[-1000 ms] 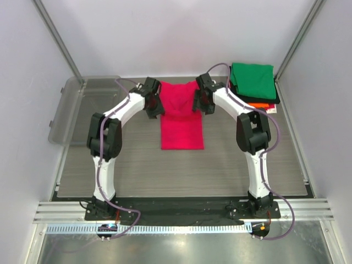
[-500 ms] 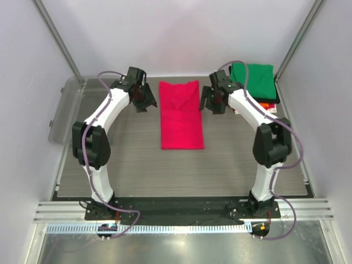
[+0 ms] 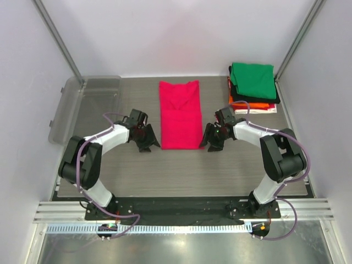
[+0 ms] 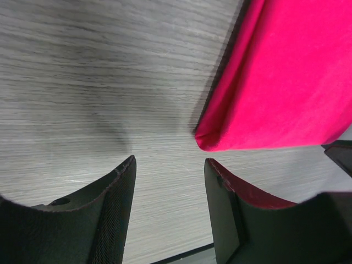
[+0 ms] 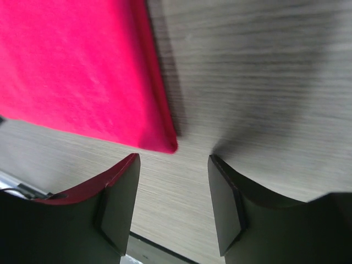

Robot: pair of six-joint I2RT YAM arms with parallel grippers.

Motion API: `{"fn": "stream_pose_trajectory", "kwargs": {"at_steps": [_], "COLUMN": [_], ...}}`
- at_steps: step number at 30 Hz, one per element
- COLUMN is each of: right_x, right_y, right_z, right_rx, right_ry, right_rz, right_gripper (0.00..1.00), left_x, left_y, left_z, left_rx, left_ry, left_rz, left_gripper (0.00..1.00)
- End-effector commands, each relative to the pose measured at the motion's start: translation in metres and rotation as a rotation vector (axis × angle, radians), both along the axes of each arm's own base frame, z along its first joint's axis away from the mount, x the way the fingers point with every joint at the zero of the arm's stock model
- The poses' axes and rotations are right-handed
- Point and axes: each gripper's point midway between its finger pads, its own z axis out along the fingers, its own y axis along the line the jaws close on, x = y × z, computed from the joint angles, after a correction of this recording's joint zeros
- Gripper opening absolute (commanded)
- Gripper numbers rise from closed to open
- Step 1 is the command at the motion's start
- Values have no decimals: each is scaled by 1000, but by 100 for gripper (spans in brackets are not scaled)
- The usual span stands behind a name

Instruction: Fold and stack the t-shirts

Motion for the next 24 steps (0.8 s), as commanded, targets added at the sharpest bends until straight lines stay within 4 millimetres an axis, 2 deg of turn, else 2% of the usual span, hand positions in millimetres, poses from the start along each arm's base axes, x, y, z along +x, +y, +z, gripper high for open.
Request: {"fn": "stream_pose_trajectory", "kwargs": {"at_steps": [1,4,5,13,19,24], "right_x": [13,12,12,12,11,11], "right_y": [14,14,13,11,10,9], "right_z": [4,-4,-6,-10,-15,-16], "right_rx": [86,81,77,62,58,55], "right_ry": [-77,-67,-64,-63,-50,-49], "right_rz": [-3,-2,-7,-4,0,3], "right_gripper": [57,53,49,30,25,22], "left_x": [20,19,18,9,1,0], "left_y": [-24,-27,-29,-35,-34,-32], "left_z": [25,19,18,-2,-15,-22], "left_rx": [-117,-118,-119,-112,-106,-89], "left_ry": [-139,-130,-129,-103,-83,-87], "left_rz": [-11,-15,-18,-20,-16,-8], "left_gripper": [54,52,52,45,38,36]}}
